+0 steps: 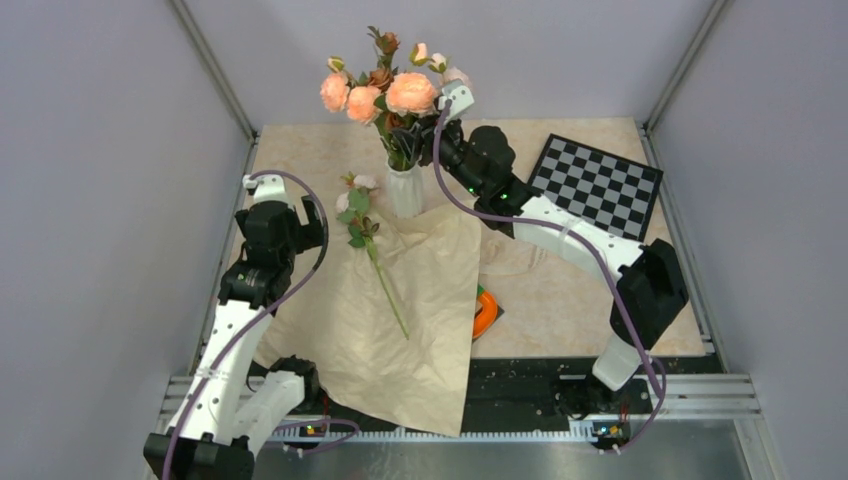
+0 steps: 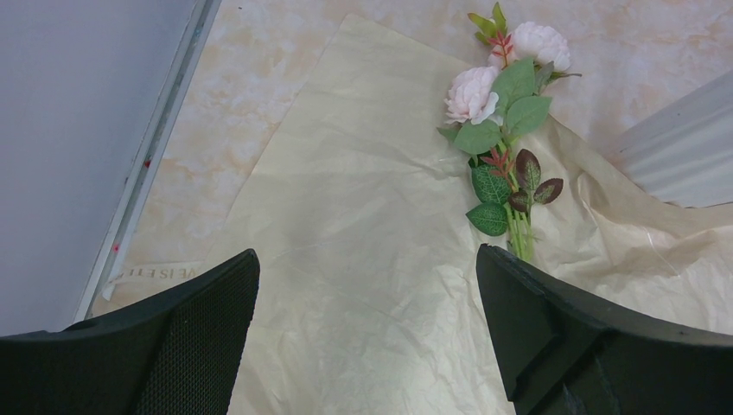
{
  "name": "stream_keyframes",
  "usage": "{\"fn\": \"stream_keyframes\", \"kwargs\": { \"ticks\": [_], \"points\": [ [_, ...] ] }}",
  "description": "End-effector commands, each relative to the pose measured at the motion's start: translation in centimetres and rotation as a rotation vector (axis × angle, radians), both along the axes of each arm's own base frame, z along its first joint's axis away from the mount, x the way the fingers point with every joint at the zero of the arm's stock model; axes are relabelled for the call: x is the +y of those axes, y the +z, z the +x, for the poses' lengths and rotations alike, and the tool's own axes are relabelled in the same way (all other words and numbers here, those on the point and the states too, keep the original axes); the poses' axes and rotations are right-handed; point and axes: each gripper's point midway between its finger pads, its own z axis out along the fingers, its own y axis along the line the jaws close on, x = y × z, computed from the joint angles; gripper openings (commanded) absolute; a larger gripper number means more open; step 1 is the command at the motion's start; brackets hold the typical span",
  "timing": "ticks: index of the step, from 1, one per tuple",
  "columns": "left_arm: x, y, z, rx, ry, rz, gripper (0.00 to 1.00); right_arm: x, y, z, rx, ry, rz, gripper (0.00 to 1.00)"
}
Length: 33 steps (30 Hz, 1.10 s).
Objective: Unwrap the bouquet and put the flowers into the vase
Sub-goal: Insert the fake flower into the vase.
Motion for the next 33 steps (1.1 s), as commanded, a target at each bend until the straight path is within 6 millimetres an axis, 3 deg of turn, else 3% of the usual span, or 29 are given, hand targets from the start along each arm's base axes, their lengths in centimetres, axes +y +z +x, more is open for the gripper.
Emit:
{"fn": "stream_keyframes", "kwargs": {
  "ticks": [1,7,14,28,33],
  "points": [
    [0.0,0.5,0.5,-0.022,-0.013,0.005,0.99,-0.9,3.6,-1.2,-0.051,-0.004,0.053,0.38],
    [-0.1,0.4,0.5,-0.02,-0.014,0.005,0.99,-0.7,2.1,-0.8,-0.03,-0.013,0.038,0.14],
    [-0.1,0.5,0.5,-0.021,-0.016,0.005,0.99,-0.2,-0.5,-0.2,0.018,-0.017,0.009,0.0],
    [-0.1,0.3,0.5,-0.013,-0.018,0.005,0.99,0.2,-4.9,0.0,0.103,-0.016,-0.035,0.0],
    [-0.1,0.3,0.5,-0.013,-0.018,0.005,0.99,0.1,-4.6,-0.2,0.102,-0.012,-0.026,0.04]
  ]
}}
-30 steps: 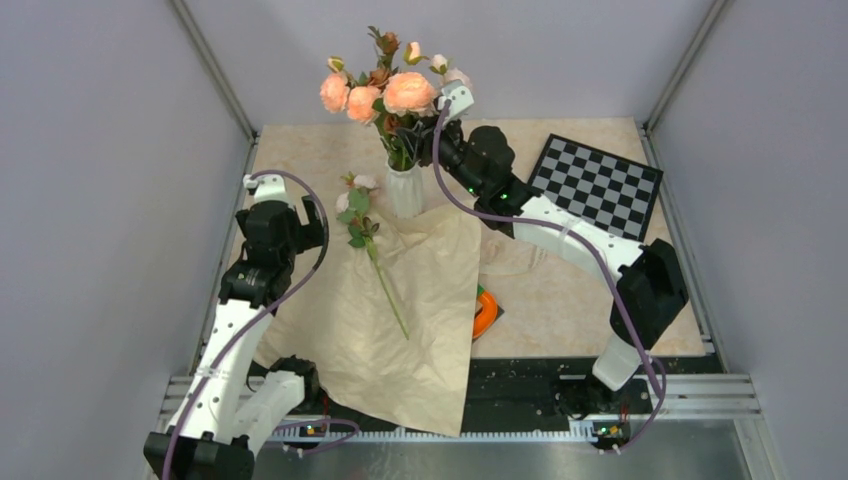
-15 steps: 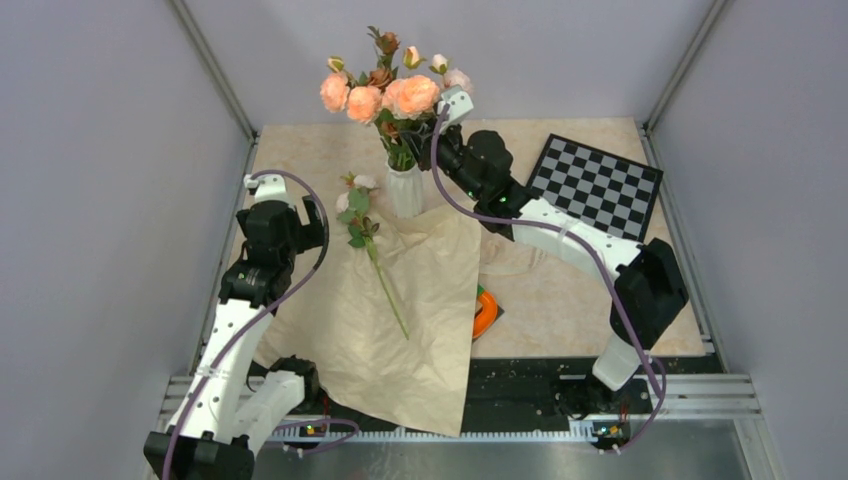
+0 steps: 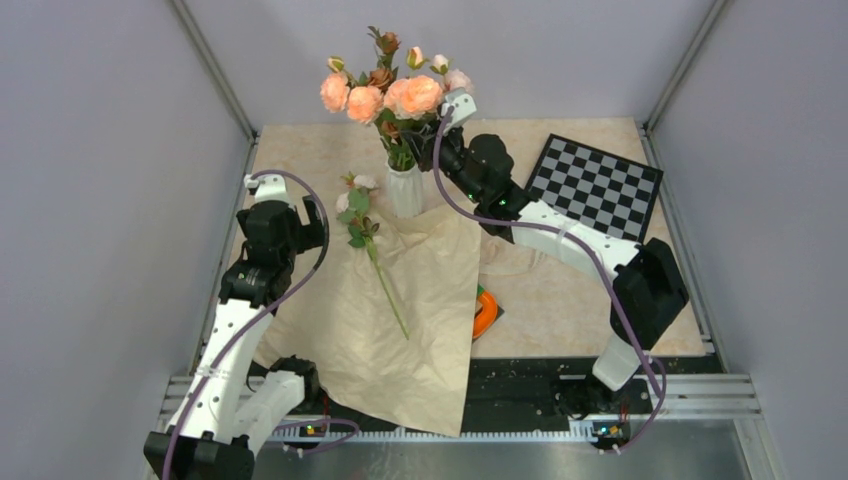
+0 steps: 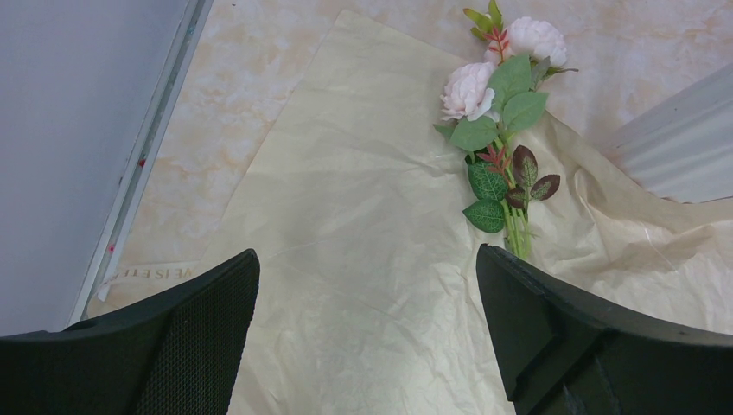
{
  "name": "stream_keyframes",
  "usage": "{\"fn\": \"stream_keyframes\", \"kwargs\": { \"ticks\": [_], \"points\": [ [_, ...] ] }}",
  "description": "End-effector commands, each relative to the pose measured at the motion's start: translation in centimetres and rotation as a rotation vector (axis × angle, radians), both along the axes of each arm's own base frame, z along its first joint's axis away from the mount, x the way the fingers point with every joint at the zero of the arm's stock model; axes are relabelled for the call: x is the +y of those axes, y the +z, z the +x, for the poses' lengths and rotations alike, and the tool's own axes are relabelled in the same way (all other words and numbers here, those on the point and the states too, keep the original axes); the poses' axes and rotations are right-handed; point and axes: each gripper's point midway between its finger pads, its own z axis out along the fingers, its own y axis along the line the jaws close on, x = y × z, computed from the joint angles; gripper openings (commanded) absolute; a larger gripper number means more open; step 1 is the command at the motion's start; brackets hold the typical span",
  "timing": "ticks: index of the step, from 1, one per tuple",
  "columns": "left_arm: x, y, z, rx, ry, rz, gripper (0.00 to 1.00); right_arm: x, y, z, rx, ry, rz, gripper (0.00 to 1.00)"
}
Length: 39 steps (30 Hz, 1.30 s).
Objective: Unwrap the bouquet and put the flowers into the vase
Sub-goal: Insert the fake flower into the vase.
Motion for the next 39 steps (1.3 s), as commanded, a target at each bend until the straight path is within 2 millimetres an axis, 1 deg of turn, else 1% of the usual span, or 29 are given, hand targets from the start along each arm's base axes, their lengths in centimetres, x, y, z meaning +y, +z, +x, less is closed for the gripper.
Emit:
{"fn": "stream_keyframes", "kwargs": {
  "ticks": [1,5,10,13,17,20,24,28,30,33,36,39],
  "points": [
    [0.1,0.5,0.4,-0.019,-0.008,0.009,0.99,0.4,-2.3,-0.6,0.062,0.02,-0.037,0.07],
    [0.1,0.5,0.4,-0.02,-0.008,0.008,0.99,0.2,-1.1,-1.0,0.045,0.029,-0.022,0.17],
    [0.0,0.6,0.4,-0.024,-0.011,0.004,0.99,-0.2,0.0,-1.8,0.03,0.041,-0.004,0.33],
    [-0.1,0.5,0.4,-0.022,-0.012,0.002,0.99,-0.5,0.3,-2.5,0.025,0.057,0.0,0.37],
    [-0.1,0.5,0.4,-0.023,-0.013,0.0,0.99,-1.1,0.5,-3.5,0.025,0.067,0.011,0.42],
    [-0.1,0.5,0.4,-0.023,-0.013,-0.003,0.99,-1.7,0.4,-4.5,0.027,0.074,0.01,0.52],
    [-0.1,0.3,0.5,-0.017,-0.011,0.0,0.99,-2.6,-0.1,-5.3,0.038,0.072,0.001,0.61],
    [-0.1,0.2,0.6,-0.013,-0.008,-0.007,0.99,-3.6,-0.4,-6.3,0.048,0.073,-0.005,0.65],
    [-0.4,0.1,0.7,-0.011,-0.017,-0.015,0.99,-4.2,-0.1,-6.9,0.046,0.068,-0.006,0.66],
    [-1.3,0.0,0.9,-0.003,-0.07,-0.027,0.99,-5.3,-0.6,-7.1,0.079,0.038,-0.033,0.68],
    [-2.3,-0.5,1.1,0.009,-0.1,-0.078,0.99,-6.6,-1.1,-7.3,0.118,-0.007,-0.064,0.68],
    [-3.4,-1.4,1.2,0.029,-0.104,-0.153,0.99,-8.1,-1.9,-7.6,0.157,-0.049,-0.099,0.68]
  ]
}}
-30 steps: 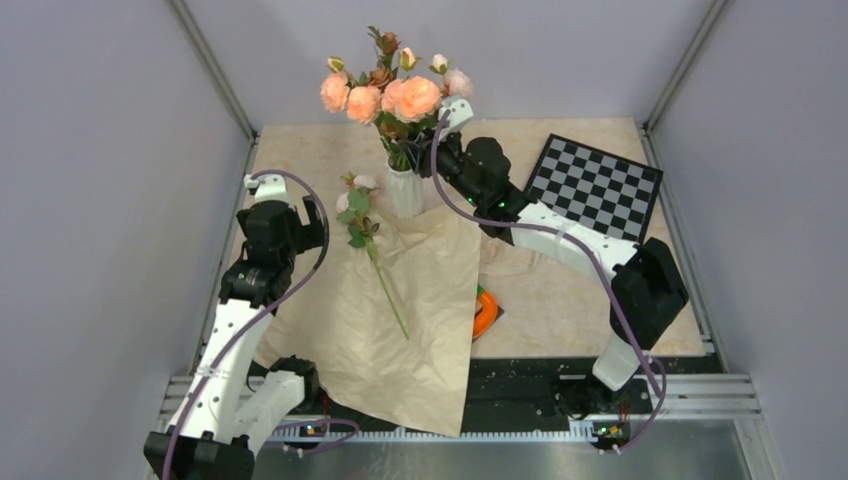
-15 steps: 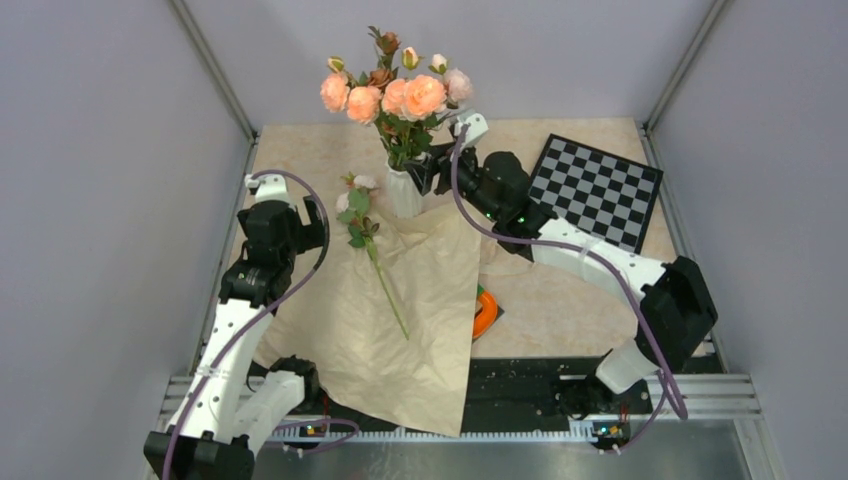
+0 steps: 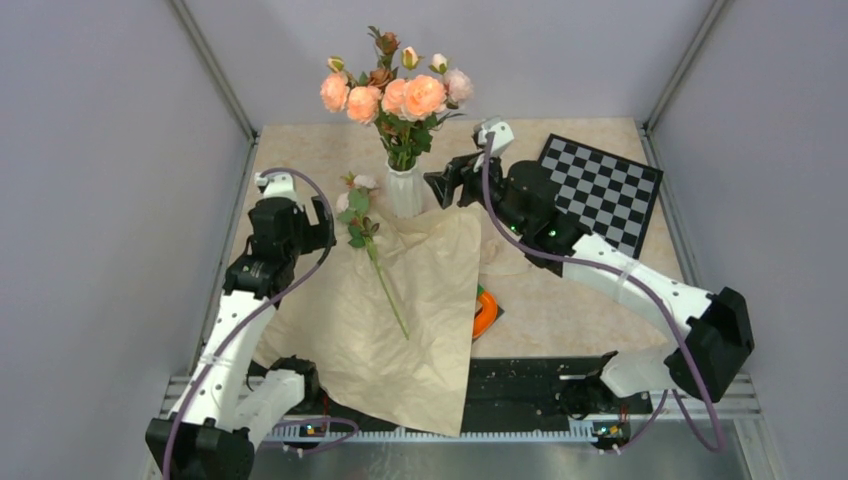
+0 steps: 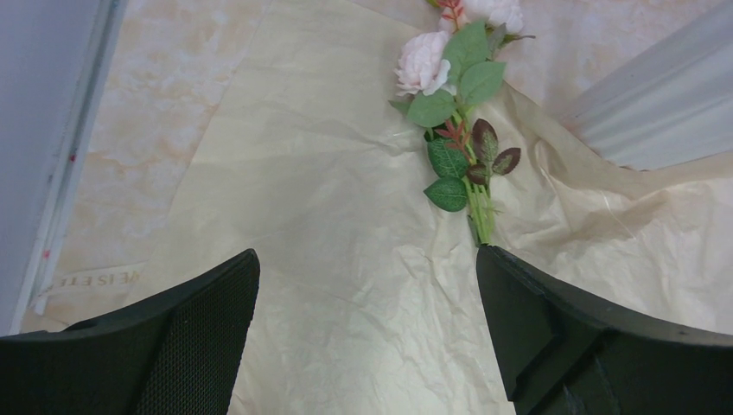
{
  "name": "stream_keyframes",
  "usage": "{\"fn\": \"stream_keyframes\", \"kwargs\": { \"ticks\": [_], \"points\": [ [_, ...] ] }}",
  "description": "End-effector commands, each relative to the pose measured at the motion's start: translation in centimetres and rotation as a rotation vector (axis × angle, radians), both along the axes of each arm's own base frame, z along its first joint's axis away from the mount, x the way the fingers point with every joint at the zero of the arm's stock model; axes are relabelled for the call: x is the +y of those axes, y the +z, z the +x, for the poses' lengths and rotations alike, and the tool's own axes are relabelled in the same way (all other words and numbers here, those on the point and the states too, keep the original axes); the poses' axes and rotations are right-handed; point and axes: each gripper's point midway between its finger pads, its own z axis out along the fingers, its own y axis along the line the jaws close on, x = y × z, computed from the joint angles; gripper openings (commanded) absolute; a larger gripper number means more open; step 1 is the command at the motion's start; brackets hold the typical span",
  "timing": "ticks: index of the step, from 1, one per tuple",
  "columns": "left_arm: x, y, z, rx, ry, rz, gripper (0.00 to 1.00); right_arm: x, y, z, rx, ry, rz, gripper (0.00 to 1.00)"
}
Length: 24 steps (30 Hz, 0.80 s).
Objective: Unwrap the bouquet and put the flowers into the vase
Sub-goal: Insert the fake flower into the vase.
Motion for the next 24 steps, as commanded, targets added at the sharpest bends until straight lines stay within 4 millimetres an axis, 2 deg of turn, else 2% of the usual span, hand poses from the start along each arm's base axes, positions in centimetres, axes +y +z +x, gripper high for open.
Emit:
{"fn": "stream_keyframes", "kwargs": {
  "ticks": [1,8,12,15,18,19,24],
  "points": [
    [-2.0,-0.7,0.7,-0.001,-0.025,-0.13,0.99,-2.7,0.3,-1.1,0.04,-0.067,-0.03,0.68],
    [-5.3,-6.0,0.3,0.154,-0.012,-0.285,0.95,-7.2,-1.6,-1.4,0.14,-0.129,-0.027,0.68],
    [-7.9,-8.4,0.5,0.231,-0.018,-0.275,0.94,-10.0,-3.4,-1.4,0.188,-0.182,-0.044,0.68],
    [-9.8,-9.8,1.0,0.286,-0.023,-0.256,0.92,-11.2,-4.6,-1.7,0.217,-0.203,-0.06,0.68],
    [-11.5,-11.3,1.8,0.35,-0.026,-0.282,0.84,-12.1,-5.7,-2.3,0.241,-0.207,-0.066,0.67],
    [-11.7,-12.3,2.0,0.378,-0.017,-0.277,0.81,-12.4,-5.8,-2.6,0.243,-0.206,-0.063,0.67],
    [-12.2,-14.1,3.2,0.434,0.008,-0.25,0.63,-13.3,-6.7,-4.0,0.258,-0.204,-0.062,0.66]
  ]
}}
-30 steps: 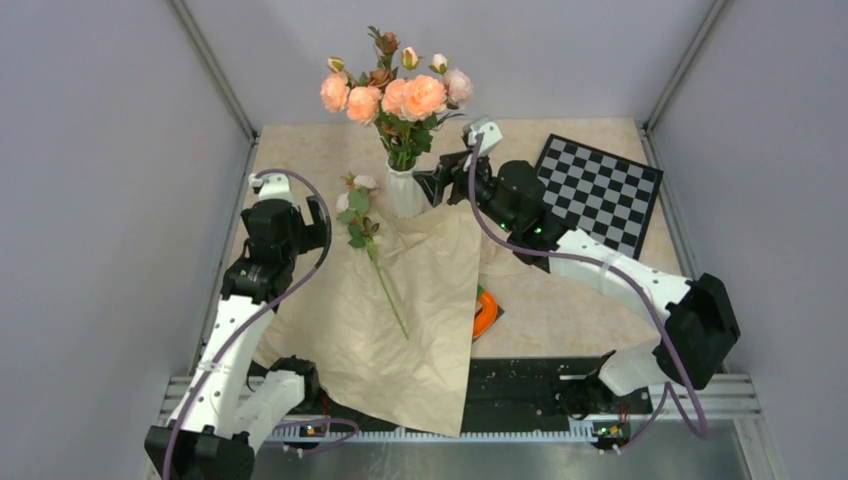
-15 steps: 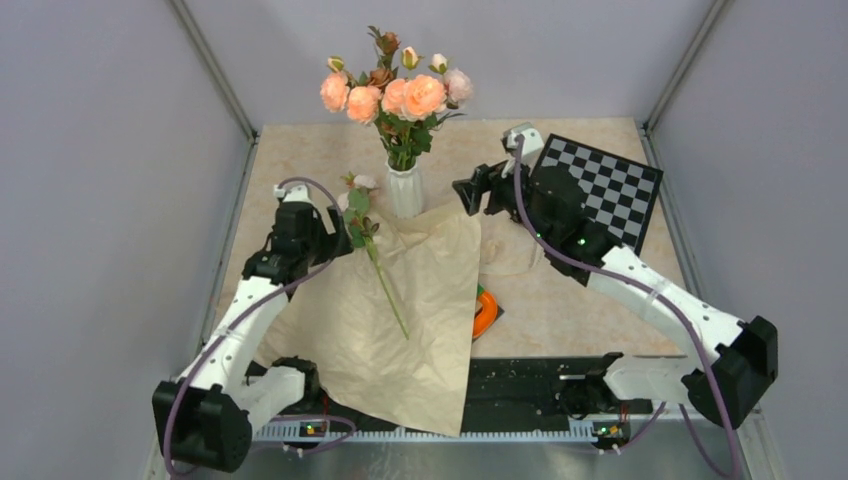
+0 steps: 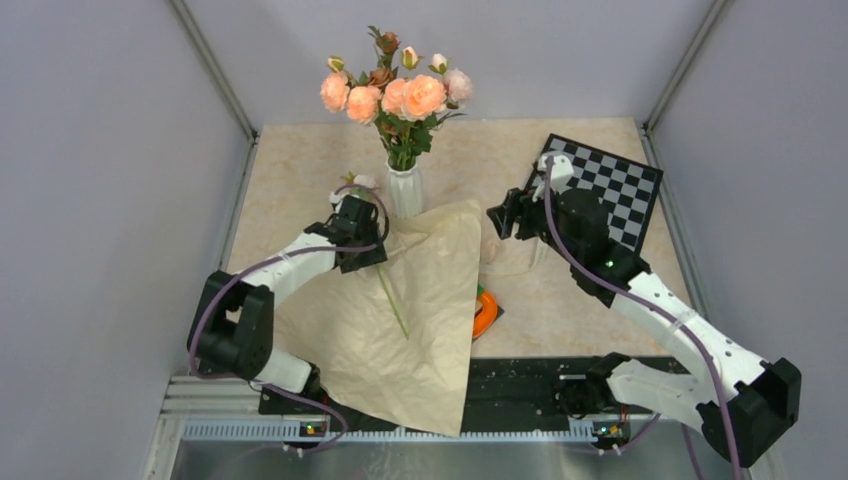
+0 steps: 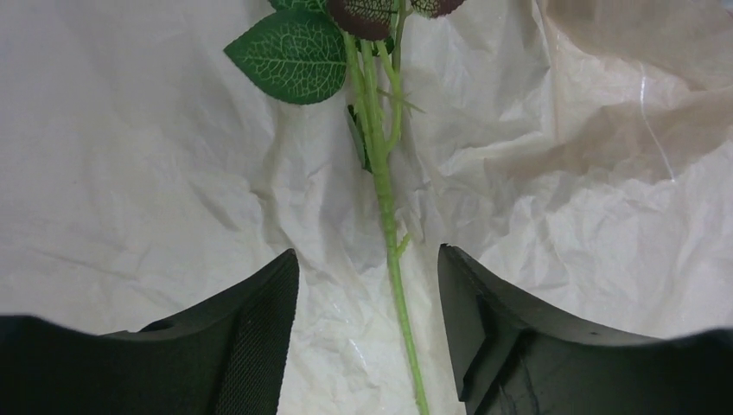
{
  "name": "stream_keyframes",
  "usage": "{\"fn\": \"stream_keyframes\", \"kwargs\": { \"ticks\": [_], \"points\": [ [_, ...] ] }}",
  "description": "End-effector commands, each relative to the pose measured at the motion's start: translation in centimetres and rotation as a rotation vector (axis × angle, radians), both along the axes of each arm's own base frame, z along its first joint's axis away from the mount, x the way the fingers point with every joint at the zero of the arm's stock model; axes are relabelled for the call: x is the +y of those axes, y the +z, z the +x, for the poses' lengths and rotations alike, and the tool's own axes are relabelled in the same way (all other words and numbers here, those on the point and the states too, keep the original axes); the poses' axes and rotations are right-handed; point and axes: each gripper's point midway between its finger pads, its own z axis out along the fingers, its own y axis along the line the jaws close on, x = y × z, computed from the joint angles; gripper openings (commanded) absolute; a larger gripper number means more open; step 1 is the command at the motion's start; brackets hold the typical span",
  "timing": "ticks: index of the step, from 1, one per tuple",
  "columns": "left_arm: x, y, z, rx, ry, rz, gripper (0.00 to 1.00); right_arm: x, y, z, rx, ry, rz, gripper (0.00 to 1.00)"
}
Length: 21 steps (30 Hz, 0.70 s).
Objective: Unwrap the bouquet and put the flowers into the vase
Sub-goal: Insert the fake flower into the vase, then pick up the fake flower from the wrapping paper.
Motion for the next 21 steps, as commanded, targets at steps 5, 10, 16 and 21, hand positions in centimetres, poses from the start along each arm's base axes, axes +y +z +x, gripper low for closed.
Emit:
{"fn": "stream_keyframes", "kwargs": {
  "ticks": [5,10,16,21],
  "points": [
    [-1.0,-0.2,3.2,-0.013,0.048,0.007,0.51,-1.4,-0.1,-2.0,0.003,-0.002,0.042,0.66],
    [-0.5,-1.0,3.6,0.008,0.065,0.045,0.42,-1.1,-0.7,-2.3,0.019,0.017,0.053,0.65],
    [0.1,-1.5,3.8,0.018,0.088,0.089,0.38,-0.8,-1.0,-2.2,0.03,0.023,0.065,0.65],
    [-0.4,-1.9,4.1,0.029,0.077,0.074,0.34,-0.7,-1.2,-2.1,0.037,0.021,0.071,0.65]
  ]
}}
